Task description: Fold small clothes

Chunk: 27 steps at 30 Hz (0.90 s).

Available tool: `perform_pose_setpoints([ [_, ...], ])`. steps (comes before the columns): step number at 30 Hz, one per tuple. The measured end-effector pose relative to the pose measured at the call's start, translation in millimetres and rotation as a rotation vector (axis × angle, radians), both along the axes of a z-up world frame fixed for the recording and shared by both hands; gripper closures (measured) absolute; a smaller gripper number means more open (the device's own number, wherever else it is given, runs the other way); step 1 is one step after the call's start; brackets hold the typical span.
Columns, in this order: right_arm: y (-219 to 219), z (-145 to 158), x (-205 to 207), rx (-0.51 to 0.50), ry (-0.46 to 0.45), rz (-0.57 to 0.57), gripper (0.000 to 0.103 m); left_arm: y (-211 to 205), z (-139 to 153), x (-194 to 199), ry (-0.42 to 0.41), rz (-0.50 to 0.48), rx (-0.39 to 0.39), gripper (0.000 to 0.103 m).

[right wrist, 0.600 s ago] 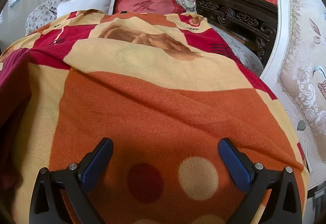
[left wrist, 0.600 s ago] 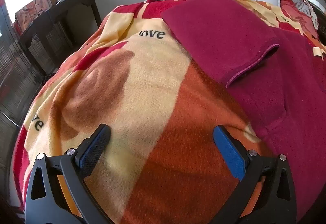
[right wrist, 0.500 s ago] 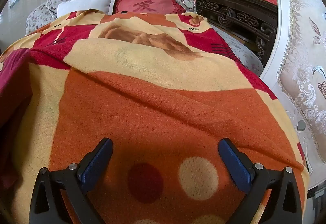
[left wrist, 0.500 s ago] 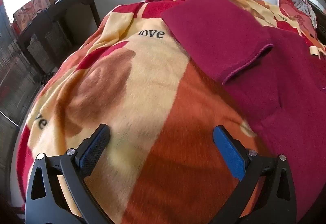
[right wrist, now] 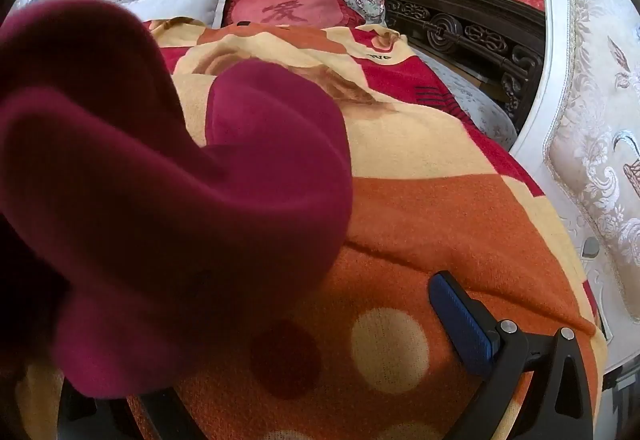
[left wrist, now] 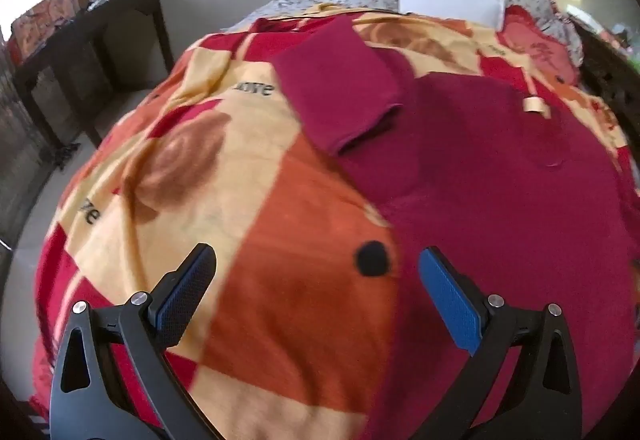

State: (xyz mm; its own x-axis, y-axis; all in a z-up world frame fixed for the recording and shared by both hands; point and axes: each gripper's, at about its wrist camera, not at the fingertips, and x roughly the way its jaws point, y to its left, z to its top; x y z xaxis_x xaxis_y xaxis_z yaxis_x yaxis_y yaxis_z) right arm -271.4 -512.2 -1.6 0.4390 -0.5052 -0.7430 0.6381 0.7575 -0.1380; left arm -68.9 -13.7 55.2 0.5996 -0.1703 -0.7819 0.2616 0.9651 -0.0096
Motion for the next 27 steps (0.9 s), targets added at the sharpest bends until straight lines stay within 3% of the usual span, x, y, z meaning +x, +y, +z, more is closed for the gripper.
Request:
perform_pose_setpoints([
  [7,-3,1,-2,0.01,-0.007,0.001,0.0,-21,4,-18,0.042,-0.033,-0.084,0.001],
  [27,1,-1,2,-0.005,0.003,-0.008,0.0,-71,19,-59,0.03,-0.116,-0.001,0.001],
])
